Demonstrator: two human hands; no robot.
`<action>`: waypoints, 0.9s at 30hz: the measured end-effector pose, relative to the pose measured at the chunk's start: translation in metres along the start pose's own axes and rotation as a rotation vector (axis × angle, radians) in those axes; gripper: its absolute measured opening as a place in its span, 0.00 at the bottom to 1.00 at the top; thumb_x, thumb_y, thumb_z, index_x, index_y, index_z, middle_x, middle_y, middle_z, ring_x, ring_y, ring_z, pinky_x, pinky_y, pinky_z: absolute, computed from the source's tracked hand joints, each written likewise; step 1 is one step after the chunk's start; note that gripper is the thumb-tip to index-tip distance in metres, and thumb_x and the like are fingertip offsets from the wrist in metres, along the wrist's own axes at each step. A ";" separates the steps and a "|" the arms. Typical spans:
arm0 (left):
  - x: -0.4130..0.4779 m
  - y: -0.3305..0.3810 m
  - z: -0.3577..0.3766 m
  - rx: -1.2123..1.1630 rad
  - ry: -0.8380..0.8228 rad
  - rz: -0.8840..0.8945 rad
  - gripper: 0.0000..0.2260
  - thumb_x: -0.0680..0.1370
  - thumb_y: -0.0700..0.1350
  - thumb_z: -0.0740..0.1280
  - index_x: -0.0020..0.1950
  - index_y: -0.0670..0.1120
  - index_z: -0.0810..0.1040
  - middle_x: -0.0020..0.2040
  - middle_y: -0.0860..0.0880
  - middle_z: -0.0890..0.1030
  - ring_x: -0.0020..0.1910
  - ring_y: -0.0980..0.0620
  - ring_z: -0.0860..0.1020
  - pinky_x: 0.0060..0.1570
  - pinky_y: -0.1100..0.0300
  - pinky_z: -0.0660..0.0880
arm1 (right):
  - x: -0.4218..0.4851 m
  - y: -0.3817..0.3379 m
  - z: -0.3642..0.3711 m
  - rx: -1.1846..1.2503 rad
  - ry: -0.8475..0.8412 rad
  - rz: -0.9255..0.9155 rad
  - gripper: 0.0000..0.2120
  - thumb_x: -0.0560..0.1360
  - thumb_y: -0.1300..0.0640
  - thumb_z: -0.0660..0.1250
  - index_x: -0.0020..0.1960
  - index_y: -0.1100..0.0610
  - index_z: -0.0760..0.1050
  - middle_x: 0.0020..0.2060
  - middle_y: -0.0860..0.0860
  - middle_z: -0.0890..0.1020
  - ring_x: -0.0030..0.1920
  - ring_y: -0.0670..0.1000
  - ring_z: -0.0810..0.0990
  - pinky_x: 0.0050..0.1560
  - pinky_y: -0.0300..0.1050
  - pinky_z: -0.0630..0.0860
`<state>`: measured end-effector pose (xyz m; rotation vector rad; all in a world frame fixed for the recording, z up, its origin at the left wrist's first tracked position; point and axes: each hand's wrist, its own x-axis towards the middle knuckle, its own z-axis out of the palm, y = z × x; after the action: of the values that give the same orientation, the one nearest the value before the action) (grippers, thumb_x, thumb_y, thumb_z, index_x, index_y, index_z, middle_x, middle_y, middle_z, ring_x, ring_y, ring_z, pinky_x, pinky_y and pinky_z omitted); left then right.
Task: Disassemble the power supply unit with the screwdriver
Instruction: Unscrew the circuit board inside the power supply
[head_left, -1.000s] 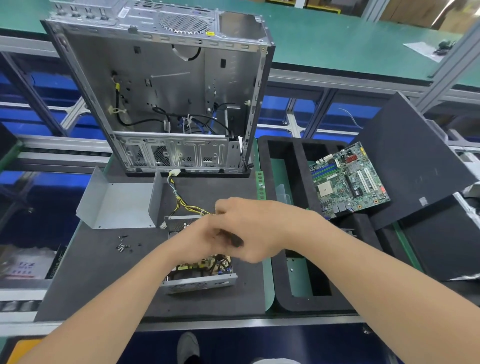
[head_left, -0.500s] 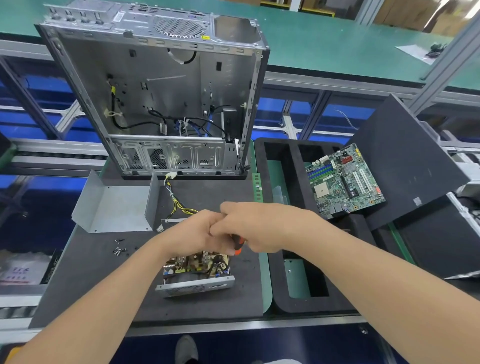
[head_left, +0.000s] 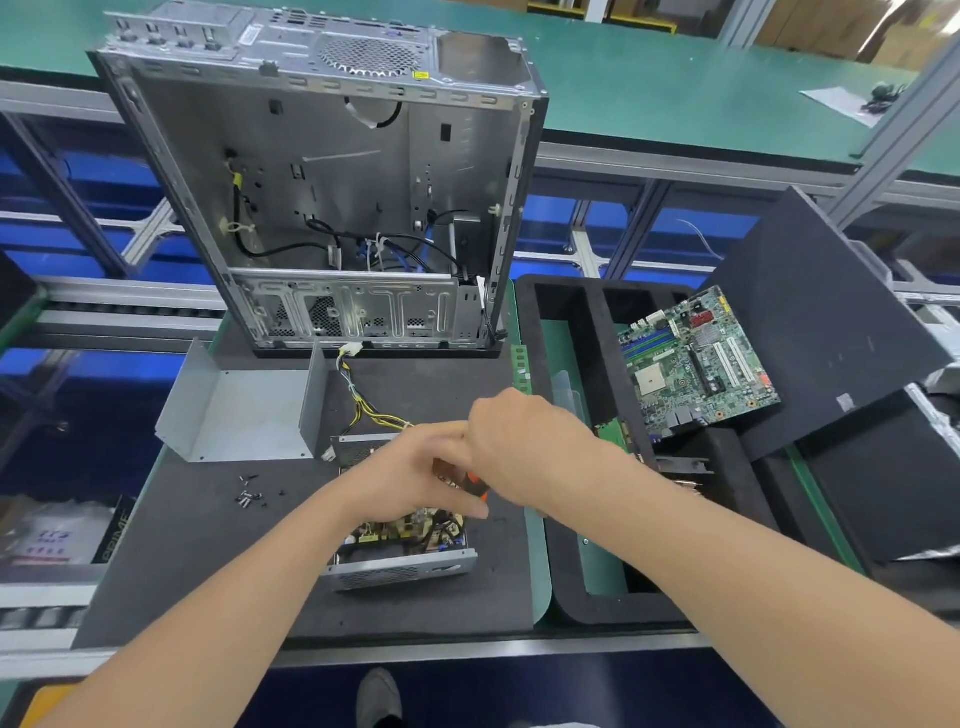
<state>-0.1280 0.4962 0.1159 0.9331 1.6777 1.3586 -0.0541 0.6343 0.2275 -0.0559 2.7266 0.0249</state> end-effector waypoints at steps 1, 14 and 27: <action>-0.001 -0.001 -0.001 -0.002 -0.002 -0.010 0.18 0.69 0.40 0.84 0.54 0.45 0.82 0.50 0.35 0.82 0.46 0.38 0.79 0.49 0.44 0.77 | 0.001 0.001 -0.001 0.094 -0.016 0.019 0.08 0.82 0.53 0.63 0.51 0.58 0.75 0.35 0.51 0.70 0.40 0.58 0.79 0.34 0.48 0.70; -0.008 0.001 -0.004 0.111 -0.033 -0.069 0.12 0.72 0.34 0.77 0.42 0.52 0.84 0.36 0.56 0.82 0.37 0.62 0.76 0.39 0.66 0.73 | -0.003 0.007 -0.002 0.073 -0.009 -0.434 0.07 0.76 0.51 0.69 0.51 0.52 0.74 0.46 0.49 0.71 0.43 0.52 0.74 0.35 0.43 0.69; -0.008 -0.001 0.000 0.032 0.007 -0.070 0.11 0.72 0.34 0.81 0.48 0.42 0.82 0.40 0.51 0.83 0.41 0.53 0.78 0.46 0.57 0.75 | -0.003 0.006 -0.010 0.036 -0.083 -0.326 0.07 0.77 0.58 0.67 0.52 0.50 0.72 0.43 0.47 0.71 0.40 0.53 0.76 0.34 0.48 0.71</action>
<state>-0.1247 0.4886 0.1161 0.8802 1.7260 1.2938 -0.0558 0.6402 0.2375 -0.4765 2.6012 -0.1133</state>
